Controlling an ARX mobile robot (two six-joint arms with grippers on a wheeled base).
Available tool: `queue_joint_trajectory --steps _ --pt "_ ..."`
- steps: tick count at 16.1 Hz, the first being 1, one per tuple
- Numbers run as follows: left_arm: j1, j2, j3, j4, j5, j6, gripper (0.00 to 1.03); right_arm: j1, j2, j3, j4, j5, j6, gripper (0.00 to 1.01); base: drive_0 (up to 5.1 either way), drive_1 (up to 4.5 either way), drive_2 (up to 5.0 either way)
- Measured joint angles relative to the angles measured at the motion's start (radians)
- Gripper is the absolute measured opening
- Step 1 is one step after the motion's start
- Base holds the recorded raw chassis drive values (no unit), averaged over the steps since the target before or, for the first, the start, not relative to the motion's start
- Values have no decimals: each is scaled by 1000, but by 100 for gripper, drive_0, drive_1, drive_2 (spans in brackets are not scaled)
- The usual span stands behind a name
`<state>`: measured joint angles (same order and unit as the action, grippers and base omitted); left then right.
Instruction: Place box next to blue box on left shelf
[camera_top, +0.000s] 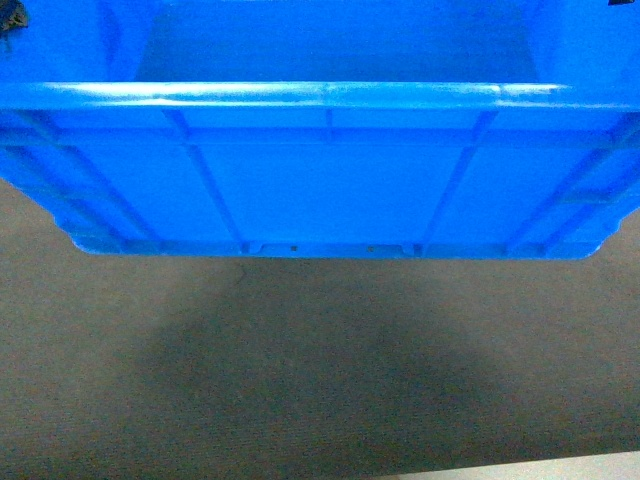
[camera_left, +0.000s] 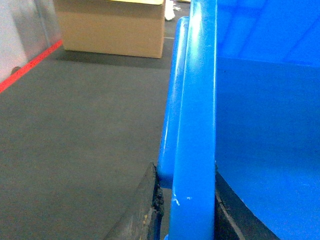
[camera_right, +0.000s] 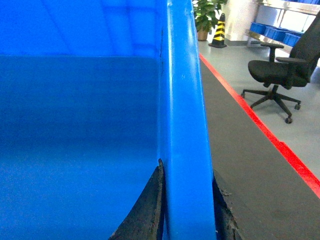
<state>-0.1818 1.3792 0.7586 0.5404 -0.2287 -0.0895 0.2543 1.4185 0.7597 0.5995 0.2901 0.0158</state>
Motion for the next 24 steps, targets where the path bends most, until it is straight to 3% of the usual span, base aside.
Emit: queue_joint_trajectory --steps 24 --pt "0 0 0 0 0 0 16 0 0 0 0 3 -6 18 0 0 0"
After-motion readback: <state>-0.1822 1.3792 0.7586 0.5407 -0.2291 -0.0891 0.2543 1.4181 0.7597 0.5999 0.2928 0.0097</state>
